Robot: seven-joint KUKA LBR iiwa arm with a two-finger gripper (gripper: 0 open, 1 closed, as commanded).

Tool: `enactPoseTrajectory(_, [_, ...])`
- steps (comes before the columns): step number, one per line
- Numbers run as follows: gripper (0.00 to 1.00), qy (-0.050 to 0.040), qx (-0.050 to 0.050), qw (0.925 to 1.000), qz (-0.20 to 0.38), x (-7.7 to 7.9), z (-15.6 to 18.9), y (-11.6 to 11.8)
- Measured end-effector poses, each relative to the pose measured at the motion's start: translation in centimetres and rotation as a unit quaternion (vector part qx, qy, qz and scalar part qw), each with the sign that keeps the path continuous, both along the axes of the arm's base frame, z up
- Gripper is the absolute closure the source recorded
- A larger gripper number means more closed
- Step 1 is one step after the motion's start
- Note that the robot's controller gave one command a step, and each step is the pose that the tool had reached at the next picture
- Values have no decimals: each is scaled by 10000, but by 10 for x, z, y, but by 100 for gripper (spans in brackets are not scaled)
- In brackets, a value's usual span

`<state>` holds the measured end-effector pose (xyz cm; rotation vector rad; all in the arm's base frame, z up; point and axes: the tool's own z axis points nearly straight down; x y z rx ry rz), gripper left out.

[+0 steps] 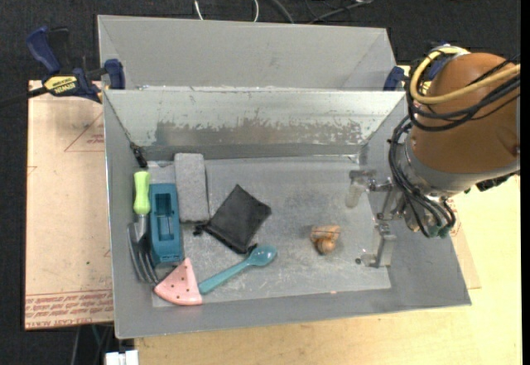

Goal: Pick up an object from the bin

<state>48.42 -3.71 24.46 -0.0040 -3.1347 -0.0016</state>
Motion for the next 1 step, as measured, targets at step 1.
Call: enactPoseTrajectory(1, [0, -39, -3, 10000, 8, 1, 4, 0])
